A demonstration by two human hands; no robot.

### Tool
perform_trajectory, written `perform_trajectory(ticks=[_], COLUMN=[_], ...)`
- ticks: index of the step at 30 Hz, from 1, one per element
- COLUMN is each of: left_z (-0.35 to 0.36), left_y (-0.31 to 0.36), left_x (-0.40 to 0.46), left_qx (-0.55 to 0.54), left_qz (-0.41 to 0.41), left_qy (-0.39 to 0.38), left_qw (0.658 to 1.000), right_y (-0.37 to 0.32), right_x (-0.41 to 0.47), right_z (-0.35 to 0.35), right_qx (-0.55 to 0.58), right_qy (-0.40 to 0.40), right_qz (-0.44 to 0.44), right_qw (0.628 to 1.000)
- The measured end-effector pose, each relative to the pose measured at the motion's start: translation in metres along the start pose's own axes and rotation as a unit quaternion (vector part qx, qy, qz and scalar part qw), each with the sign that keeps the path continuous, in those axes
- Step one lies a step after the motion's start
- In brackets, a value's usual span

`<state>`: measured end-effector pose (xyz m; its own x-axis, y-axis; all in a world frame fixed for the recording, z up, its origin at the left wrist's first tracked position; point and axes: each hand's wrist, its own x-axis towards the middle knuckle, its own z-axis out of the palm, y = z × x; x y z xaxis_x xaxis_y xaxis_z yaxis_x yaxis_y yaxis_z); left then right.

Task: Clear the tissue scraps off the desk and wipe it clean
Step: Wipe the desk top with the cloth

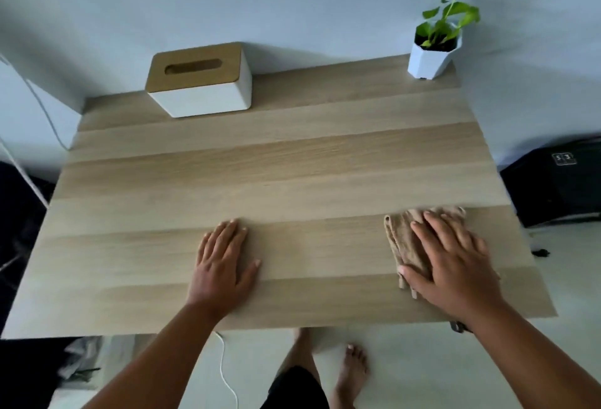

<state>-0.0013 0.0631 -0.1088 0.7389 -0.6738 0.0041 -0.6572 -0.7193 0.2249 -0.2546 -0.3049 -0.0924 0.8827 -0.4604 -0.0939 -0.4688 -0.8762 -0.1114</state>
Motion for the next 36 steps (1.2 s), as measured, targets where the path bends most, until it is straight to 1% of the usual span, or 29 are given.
perform_trajectory(ticks=[2,5,9,12,15,22,30,36], left_z=[-0.005,-0.015,-0.025,-0.022,-0.023,-0.018,-0.020,-0.021], left_y=[-0.030,-0.078,-0.120,-0.121,-0.121,-0.127,-0.127,-0.127], left_x=[-0.015,-0.027,-0.027,-0.025,-0.026,-0.026,-0.025,-0.025], left_qx=[0.014,0.024,0.012,0.012,0.017,0.027,0.021,0.010], left_qz=[-0.012,-0.065,-0.126,-0.131,-0.127,-0.125,-0.119,-0.113], left_qy=[0.003,0.007,0.007,0.016,0.018,0.016,0.021,0.042], left_qw=[1.000,0.998,0.992,0.991,0.992,0.992,0.992,0.993], right_y=[-0.006,-0.015,-0.041,-0.072,-0.110,-0.210,-0.329,-0.401], right_x=[0.005,0.013,0.033,0.052,0.072,0.099,0.138,0.188], right_z=[0.003,0.011,0.012,0.013,0.016,0.028,0.033,0.041], right_qx=[-0.022,-0.060,-0.095,-0.105,-0.106,-0.106,-0.058,-0.013], right_qy=[0.007,0.024,0.009,0.006,0.002,-0.001,-0.022,-0.023], right_qz=[0.008,-0.017,-0.014,-0.003,-0.011,-0.072,-0.130,-0.162], right_qw=[1.000,0.998,0.995,0.994,0.994,0.992,0.990,0.986])
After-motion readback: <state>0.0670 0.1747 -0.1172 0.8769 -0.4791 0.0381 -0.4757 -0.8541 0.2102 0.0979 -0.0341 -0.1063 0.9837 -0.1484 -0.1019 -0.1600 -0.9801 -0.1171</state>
